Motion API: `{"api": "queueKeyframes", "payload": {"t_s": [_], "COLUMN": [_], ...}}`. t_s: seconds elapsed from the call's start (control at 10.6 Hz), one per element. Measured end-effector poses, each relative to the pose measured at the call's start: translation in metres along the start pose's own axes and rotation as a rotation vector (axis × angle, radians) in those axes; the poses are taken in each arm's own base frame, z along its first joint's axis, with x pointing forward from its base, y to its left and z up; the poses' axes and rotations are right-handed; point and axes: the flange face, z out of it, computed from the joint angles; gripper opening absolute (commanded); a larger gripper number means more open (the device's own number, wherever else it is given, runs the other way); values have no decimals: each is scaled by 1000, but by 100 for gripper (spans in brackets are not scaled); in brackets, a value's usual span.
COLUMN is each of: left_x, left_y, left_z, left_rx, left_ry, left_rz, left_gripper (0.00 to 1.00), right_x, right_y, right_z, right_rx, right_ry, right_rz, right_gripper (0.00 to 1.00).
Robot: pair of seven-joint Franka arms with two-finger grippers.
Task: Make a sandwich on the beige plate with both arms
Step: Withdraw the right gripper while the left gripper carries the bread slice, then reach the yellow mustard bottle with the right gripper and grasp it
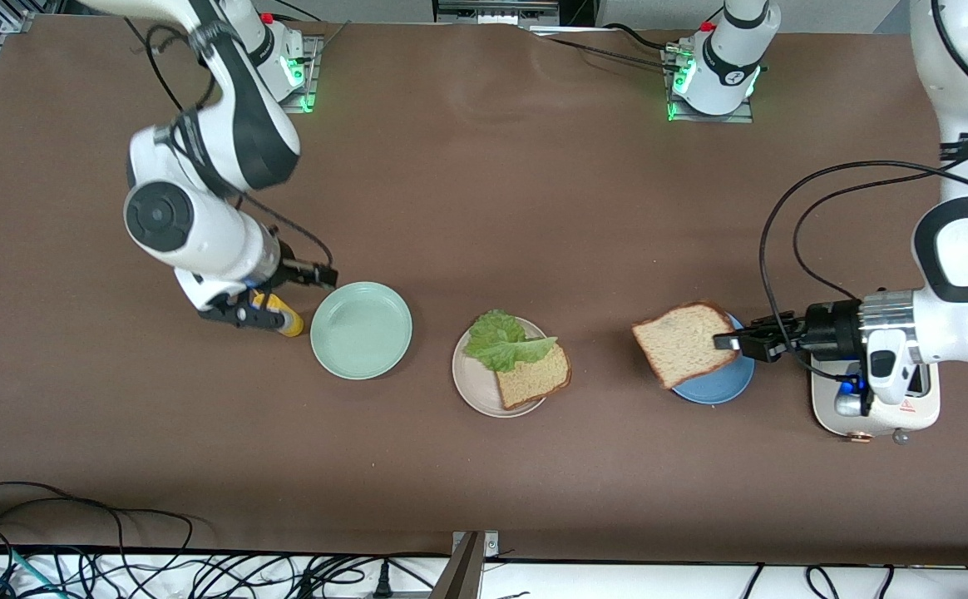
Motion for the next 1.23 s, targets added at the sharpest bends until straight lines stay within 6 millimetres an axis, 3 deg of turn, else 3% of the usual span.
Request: {"api": "queueKeyframes", "payload": {"t_s": [0.19,0.47,0.66,0.95,1.23], "left_x": [-5,-21,-24,-17,-1], "left_y": [15,43,45,40,23], "left_z": [37,95,117,104,75], "left_rx": [-54,-119,-122,-130,-136], "left_ry": [-6,6,25,48,84], "left_rz": [-16,-29,-37,-48,-65], "left_gripper": [0,0,0,0,0], "right_x": [-20,-9,2,17,32], "right_y": [54,153,187,223,276], "right_z": [-3,5,10,29,67], "right_rx": [-5,15,20,59,225], "right_ry": [-21,-30,9,58,169], "right_rz": [-136,-350,-532,-796,-996], "right_gripper": [100,100,100,100,100]}}
